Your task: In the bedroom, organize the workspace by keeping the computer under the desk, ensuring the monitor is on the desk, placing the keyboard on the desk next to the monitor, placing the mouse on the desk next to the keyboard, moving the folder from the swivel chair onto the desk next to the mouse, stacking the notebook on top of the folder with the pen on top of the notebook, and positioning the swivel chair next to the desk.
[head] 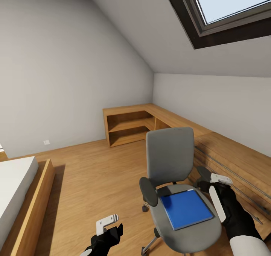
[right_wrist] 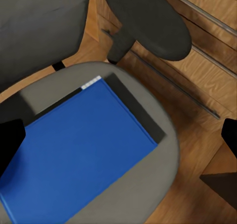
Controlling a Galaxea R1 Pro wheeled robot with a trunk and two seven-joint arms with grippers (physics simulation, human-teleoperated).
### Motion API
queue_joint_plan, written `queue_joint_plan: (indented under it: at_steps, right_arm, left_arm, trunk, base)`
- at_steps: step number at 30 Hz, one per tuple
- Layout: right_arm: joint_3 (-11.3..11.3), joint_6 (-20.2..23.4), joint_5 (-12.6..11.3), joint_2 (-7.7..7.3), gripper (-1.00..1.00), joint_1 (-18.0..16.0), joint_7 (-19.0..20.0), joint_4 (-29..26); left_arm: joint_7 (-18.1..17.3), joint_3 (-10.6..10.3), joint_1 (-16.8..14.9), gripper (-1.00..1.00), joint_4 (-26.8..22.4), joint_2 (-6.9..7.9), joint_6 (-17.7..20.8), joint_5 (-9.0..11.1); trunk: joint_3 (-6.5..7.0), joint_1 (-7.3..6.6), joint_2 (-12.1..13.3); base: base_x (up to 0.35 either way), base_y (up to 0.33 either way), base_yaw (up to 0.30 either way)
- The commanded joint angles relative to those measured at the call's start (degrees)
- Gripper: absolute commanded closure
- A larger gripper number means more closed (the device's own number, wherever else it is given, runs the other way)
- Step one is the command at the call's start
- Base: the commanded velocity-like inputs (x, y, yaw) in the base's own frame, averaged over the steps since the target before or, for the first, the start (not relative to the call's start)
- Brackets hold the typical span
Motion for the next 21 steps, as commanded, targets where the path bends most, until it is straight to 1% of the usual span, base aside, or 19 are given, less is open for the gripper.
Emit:
queue_joint_plan:
  at_steps: [1, 6, 10, 16, 18, 21]
  right_arm:
    - [0.04, 0.16, -0.61, -0.02, -1.0, -0.03, -0.48, -0.1]
    - [0.04, 0.16, -0.61, -0.02, -1.0, -0.03, -0.46, -0.26]
    - [0.04, 0.16, -0.61, 0.04, -1.0, -0.03, -0.55, -0.17]
    - [0.04, 0.16, -0.61, 0.06, -1.0, -0.03, -0.58, -0.01]
    - [0.04, 0.16, -0.61, 0.07, -1.0, -0.03, -0.59, 0.0]
    - [0.04, 0.16, -0.61, 0.05, -1.0, -0.03, -0.56, 0.02]
  left_arm:
    - [0.47, -0.05, -0.01, -1.0, -0.1, 0.0, 0.09, 0.57]
    - [0.47, -0.05, -0.01, -1.0, -0.1, 0.0, 0.09, 0.57]
    - [0.47, -0.04, -0.01, -1.0, -0.09, 0.0, 0.09, 0.57]
    - [0.47, -0.04, -0.01, -1.0, -0.1, 0.0, 0.09, 0.57]
    - [0.45, -0.09, -0.01, -1.0, -0.1, 0.0, 0.09, 0.57]
    - [0.4, -0.38, -0.01, -1.0, -0.1, 0.0, 0.09, 0.43]
  trunk:
    - [-0.05, 0.0, -0.04]
    - [-0.05, 0.0, -0.04]
    - [-0.02, 0.0, -0.04]
    - [0.1, 0.0, -0.04]
    - [0.13, 0.0, -0.04]
    - [0.15, 0.0, -0.04]
  base:
    - [0.0, 0.0, 0.0]
    - [0.0, 0.0, 0.0]
    - [0.0, 0.0, 0.075]
    - [0.0, -0.012, 0.192]
    - [0.0, -0.126, 0.242]
    - [0.0, -0.241, 0.256]
